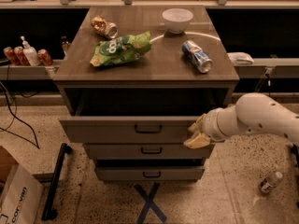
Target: Close top drawer
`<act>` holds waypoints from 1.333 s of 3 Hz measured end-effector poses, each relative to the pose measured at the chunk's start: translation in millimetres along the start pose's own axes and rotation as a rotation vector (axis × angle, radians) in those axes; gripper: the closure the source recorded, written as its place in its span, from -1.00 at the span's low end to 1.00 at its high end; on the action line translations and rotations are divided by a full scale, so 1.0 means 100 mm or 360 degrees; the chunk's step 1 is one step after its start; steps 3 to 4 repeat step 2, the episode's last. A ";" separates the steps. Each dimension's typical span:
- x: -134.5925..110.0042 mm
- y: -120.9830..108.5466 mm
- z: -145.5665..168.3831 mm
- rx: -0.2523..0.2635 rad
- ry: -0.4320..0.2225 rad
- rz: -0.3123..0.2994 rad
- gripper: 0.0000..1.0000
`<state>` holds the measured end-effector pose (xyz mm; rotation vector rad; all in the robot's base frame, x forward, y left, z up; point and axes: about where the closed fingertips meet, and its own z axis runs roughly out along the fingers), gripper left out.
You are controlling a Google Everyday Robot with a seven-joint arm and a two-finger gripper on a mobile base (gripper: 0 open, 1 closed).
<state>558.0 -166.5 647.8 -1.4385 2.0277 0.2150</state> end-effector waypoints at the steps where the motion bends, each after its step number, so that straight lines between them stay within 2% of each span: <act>1: -0.01 0.01 -0.01 -0.0004 0.0002 -0.0001 -1.00; 4: -0.01 0.01 -0.01 -0.0004 0.0002 -0.0001 -1.00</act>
Offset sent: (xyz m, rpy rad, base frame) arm -0.0010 0.0007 0.0006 -0.0006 0.0013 0.0014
